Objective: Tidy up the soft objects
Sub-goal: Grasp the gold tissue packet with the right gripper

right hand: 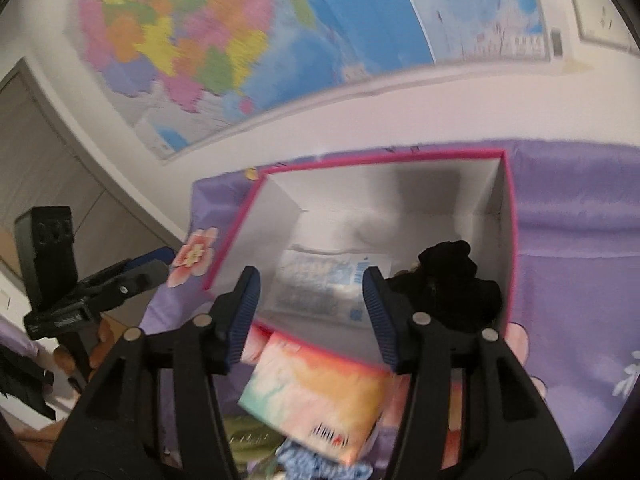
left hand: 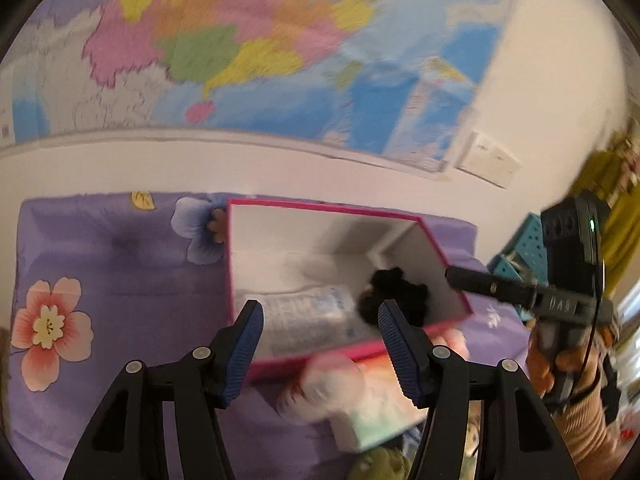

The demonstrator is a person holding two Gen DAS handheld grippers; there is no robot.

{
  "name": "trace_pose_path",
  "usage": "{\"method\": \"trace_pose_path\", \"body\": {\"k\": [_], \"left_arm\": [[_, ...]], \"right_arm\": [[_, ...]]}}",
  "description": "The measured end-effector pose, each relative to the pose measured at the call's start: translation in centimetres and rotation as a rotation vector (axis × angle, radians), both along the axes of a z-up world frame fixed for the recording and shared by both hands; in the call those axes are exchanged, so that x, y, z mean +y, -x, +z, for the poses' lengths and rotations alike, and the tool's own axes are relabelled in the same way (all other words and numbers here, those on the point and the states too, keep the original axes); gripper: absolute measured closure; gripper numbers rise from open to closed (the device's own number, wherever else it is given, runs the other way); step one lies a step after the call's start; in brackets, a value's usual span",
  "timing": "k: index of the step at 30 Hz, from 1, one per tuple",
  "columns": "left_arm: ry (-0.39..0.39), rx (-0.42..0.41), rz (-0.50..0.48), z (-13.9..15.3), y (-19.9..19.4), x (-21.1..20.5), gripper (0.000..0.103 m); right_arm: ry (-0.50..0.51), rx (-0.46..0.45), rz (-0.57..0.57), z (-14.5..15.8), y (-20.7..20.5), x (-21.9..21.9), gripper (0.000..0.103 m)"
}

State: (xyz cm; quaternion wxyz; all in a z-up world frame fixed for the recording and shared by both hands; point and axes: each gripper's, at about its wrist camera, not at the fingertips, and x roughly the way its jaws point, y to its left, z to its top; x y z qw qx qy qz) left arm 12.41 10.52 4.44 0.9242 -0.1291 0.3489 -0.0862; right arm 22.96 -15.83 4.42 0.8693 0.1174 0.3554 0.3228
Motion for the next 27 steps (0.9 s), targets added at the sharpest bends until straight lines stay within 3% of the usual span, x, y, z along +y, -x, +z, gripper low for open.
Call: {"method": "trace_pose_path", "body": {"k": [5,10,19,27], "left_arm": [[0.011,-0.02,-0.114,0.2,3.7,-2.6,0.041],[0.014,0.003,-0.254,-1.0,6.8,-6.0,0.041],[-0.018,0.082,-0.379,-4.2,10.2,-10.2,0.041],[0.031,0.173,-0.451,-7.2,13.2,-11.1,0.041]], "right_arm": [[0.0,-0.068,0.036,1.8,4.3,-1.8,0.048],[0.002,-0.074,0.05,1.5,8.2,-4.2,0.048],[0.035,-0.017,0.026,-2.1,14.3,-8.2,0.048],[-0.005,0.088,0.114,-6.8,18.5,-8.7,0.048]]}}
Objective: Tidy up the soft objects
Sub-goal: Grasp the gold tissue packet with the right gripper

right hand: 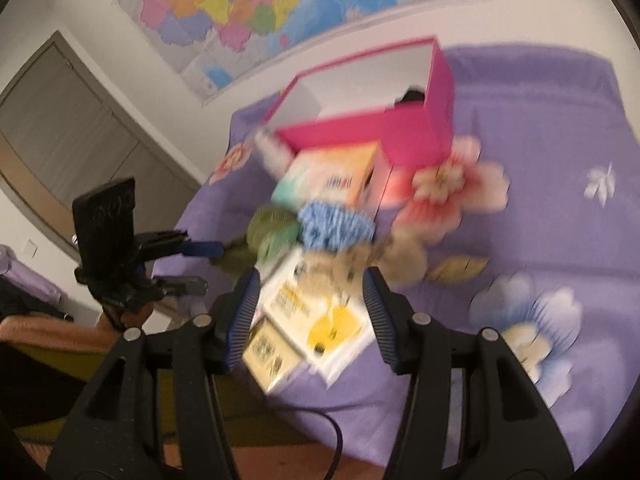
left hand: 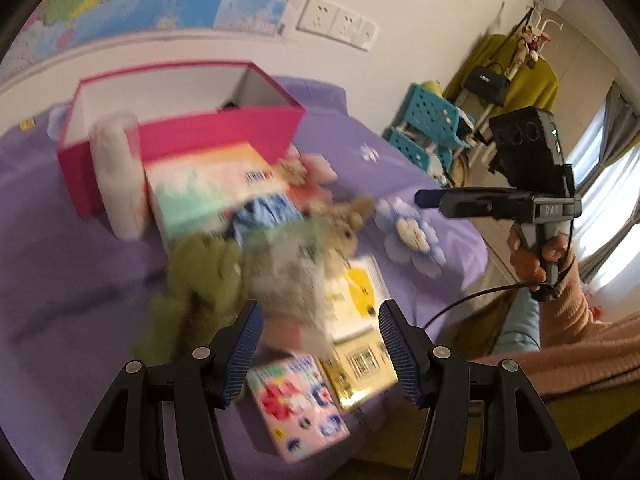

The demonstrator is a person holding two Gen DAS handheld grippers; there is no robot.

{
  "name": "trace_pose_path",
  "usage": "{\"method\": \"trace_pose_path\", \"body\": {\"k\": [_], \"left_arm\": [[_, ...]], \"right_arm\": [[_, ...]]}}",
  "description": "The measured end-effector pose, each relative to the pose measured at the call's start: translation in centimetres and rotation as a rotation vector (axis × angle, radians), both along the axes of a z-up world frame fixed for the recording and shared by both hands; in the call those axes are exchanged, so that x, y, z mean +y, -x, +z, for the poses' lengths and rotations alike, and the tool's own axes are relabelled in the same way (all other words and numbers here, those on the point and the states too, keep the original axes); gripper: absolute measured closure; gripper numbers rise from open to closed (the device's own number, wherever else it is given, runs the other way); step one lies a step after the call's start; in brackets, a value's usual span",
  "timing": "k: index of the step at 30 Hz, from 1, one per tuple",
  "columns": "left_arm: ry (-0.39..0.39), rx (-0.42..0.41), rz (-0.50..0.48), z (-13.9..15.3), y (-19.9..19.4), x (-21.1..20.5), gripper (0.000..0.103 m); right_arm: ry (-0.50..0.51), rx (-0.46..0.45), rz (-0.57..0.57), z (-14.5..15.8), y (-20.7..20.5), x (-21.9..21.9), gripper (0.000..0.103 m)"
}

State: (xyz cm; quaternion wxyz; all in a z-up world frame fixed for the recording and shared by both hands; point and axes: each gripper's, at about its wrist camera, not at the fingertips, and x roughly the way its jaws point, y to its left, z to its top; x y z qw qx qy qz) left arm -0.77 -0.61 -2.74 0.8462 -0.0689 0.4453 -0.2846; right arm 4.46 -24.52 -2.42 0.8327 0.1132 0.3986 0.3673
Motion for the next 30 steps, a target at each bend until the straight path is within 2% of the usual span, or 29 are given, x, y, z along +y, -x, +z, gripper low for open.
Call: {"method": "trace_pose_path", "body": {"k": [6,12,16,19,22,27,30], "left_arm": [[0.01,0.074,-0.068,-2.1,1.3,-1.9,0.042],[0.019,0.123,-0.132,-3.1,2.4,-3.4,0.042],[0.003,0.156,-0.116,-4.0,2.5,-3.4,0.042],[-0.005,0.164,-0.102,-4.4,2.5,-3.4,0.042],[-0.029,0.166,-0.087,-4.4,2.4,-3.2,0.042],[-0.092,0.165,-0.067,-4.3,2.6,-3.1,0.042],[-0.085,0.168,-0.09,-4.3,2.4,-3.7,0.042]], "right_arm": [[0.019,0.119,0.112,-5.1,1.8,3.3,0.048],[-0.003,0.196,0.171,-8.5,3.1,5.4,0.048],[0.005,0.199,0.153,-9.5,3.5,6.1,0.058],[0.036,0.188,0.099,-9.9,3.3,6.0,0.07],[0.0,0.185,0.068,-10.3,3.2,5.3,0.073],[-0.005,0.172,0.036,-10.2,3.2,4.5,0.074],[-0.02,0.178,0.037,-10.3,3.0,4.2,0.074]]}}
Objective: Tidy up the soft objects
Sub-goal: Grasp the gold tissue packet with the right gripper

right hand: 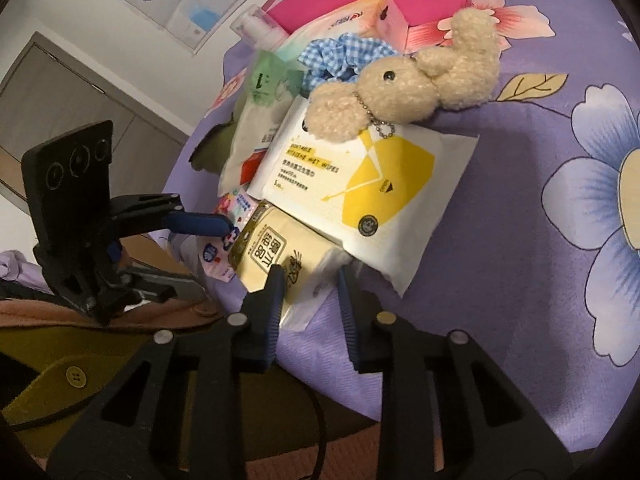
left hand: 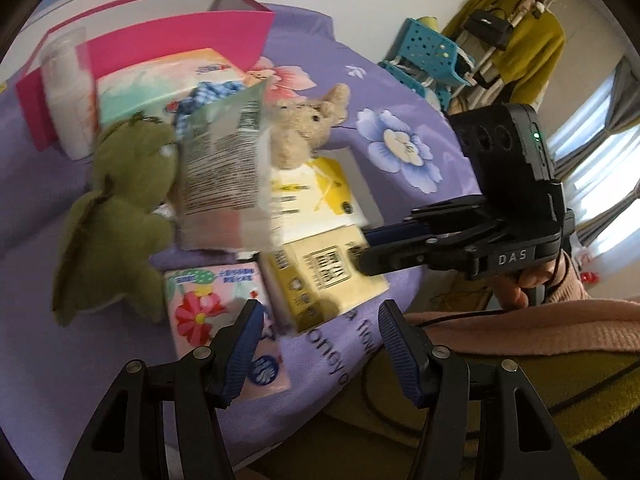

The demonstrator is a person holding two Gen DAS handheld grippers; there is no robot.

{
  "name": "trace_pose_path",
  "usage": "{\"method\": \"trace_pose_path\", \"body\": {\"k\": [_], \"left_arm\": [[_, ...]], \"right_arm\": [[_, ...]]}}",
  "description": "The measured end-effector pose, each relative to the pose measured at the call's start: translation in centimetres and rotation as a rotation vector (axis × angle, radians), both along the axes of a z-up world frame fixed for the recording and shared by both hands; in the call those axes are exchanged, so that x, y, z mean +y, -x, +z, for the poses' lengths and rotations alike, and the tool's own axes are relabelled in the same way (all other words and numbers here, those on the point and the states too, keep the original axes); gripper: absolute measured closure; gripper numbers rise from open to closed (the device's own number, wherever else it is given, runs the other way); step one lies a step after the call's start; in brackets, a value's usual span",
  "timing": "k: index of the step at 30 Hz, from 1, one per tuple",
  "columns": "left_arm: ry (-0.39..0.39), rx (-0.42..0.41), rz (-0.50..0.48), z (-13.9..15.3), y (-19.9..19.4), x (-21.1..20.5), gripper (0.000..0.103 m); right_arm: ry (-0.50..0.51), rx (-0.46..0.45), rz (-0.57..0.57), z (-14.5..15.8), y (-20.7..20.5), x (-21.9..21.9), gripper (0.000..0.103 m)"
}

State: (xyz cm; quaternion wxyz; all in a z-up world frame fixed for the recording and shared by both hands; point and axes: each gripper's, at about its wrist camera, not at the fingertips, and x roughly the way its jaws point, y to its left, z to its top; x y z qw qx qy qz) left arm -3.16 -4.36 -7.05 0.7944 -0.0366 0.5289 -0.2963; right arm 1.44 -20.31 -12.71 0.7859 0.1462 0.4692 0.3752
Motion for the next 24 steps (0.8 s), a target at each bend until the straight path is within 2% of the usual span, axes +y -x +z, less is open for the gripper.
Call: {"method": "trace_pose_path", "body": {"k": [2,5,9,13,14,15,17,22,24], "left_arm": [[0.019,0.013,-0.006,-0.1,-0.2,-0.3,0.045],[0.008,0.022,-0.008,-0.2,-0.5,-0.8,0.045],[0.047,0.022,-0.009,0.3,-0.6,-1.0,0.045],[0.152,0.025,-0.062,1.4,-0.6,-1.5,0.05],[0.131,0.008,-0.063,1.5,-0.6,-1.8,0.05],[0.102,-0.003,-0.05,1.4,-0.7,-2.0,0.05],[0.118,0.02,-0.033,1.0,-1.0,-1.5,0.05],[0.065,0.05,0.019,0.0,-0.3,-0.1,0.05],[0.007,0.071,0.043,-0.6,-0.4,0.0,0.05]], "right_arm": [[-0.013,0.006,0.005,0.0,0.1,-0.2,0.074],[-0.023,0.007,0.006,-0.4,0.7,-0.6,0.071],[-0.025,-0.008,-0.007,-0.1,1.1,-0.2,0.071],[-0.084,-0.033,0.024,1.2,2.1,-0.3,0.077],[-0.081,-0.053,0.034,1.8,2.3,0.0,0.077],[-0.035,-0.07,0.019,2.0,2.3,0.3,0.077],[0.01,-0.058,0.004,1.6,2.0,0.3,0.077],[-0.009,-0.008,0.001,0.3,2.0,-0.4,0.077],[-0.012,-0.006,0.003,0.3,1.9,-0.3,0.077]]}}
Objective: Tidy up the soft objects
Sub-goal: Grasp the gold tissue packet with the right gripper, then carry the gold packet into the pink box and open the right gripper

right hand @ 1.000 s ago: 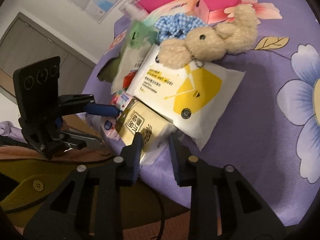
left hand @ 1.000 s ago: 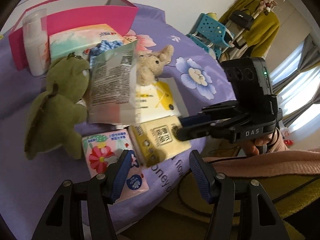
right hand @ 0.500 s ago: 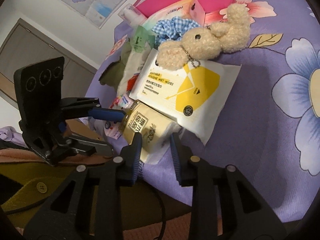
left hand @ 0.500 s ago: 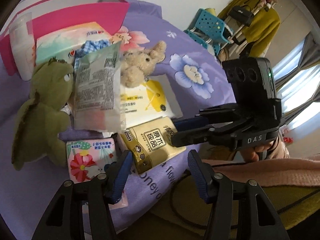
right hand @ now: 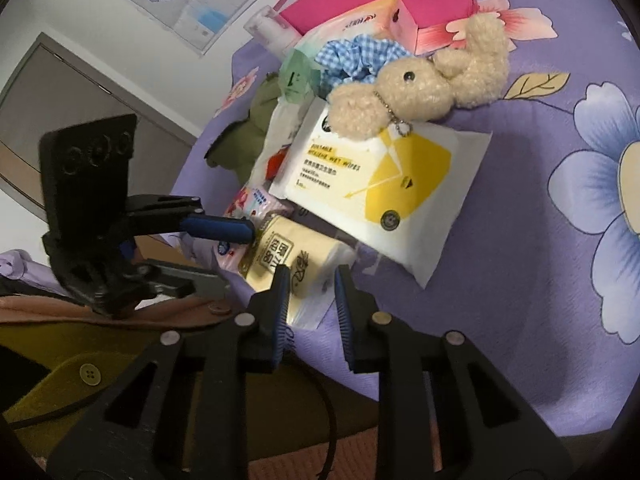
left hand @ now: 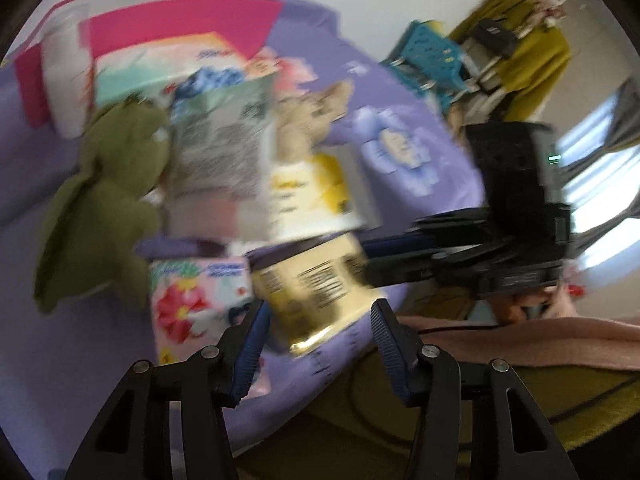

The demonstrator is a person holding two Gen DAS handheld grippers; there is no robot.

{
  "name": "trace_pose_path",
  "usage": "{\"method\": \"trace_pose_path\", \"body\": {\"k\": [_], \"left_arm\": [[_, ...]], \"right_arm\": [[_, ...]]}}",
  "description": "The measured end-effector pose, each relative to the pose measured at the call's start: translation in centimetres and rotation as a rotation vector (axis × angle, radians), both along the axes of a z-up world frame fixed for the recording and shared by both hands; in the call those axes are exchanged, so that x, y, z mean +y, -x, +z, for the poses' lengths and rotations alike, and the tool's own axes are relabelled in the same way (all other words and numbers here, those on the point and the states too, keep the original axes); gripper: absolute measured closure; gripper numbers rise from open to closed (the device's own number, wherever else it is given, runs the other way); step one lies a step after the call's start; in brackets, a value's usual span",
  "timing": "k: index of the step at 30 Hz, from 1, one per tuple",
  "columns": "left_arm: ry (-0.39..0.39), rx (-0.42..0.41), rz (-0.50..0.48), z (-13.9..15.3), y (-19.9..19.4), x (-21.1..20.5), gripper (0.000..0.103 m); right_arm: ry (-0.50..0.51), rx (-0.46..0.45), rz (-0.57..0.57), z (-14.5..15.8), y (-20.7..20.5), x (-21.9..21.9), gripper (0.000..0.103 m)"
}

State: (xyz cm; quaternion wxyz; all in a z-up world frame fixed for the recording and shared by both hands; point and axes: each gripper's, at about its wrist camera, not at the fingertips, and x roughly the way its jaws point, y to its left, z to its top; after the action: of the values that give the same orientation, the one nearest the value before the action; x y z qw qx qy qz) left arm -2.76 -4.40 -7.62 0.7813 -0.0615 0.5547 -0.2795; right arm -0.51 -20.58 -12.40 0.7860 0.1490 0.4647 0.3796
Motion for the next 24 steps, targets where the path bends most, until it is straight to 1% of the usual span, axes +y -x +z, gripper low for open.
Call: {"method": "trace_pose_path", "body": {"k": [4,6,8,10,12,16,21,24], "left_arm": [[-0.003,0.021,-0.012,-0.6,-0.2,-0.3,0.05],[0.006,0.018,-0.015,-0.6,-0.4,-0.8,0.049],[0.008,0.013,-0.016,-0.5,-0.5,-1.0,0.049],[0.037,0.011,-0.017,-0.1,-0.5,-0.9,0.049],[0.048,-0.007,-0.022,0.7,-0.5,-1.0,0.049],[0.071,-0.047,-0.029,2.4,-0.5,-1.4,0.049],[0.093,-0.121,-0.026,5.0,-1.2,-1.7,0.049],[0.101,-0.17,-0.011,6.6,-1.9,-1.5,0.049]], "right_arm": [[0.002,-0.009,0.003,0.1,0.2,0.3,0.077],[0.008,-0.007,0.001,0.0,0.0,0.7,0.073],[0.012,0.0,-0.006,-0.1,-0.5,0.8,0.072],[0.009,-0.003,-0.002,0.1,-0.2,0.8,0.069],[0.015,-0.016,-0.003,0.5,0.0,0.8,0.069],[0.029,-0.078,-0.007,2.7,0.5,0.4,0.069],[0.036,-0.163,-0.028,5.5,0.0,-0.1,0.069],[0.037,-0.199,-0.039,6.8,-0.7,-0.4,0.069]]}}
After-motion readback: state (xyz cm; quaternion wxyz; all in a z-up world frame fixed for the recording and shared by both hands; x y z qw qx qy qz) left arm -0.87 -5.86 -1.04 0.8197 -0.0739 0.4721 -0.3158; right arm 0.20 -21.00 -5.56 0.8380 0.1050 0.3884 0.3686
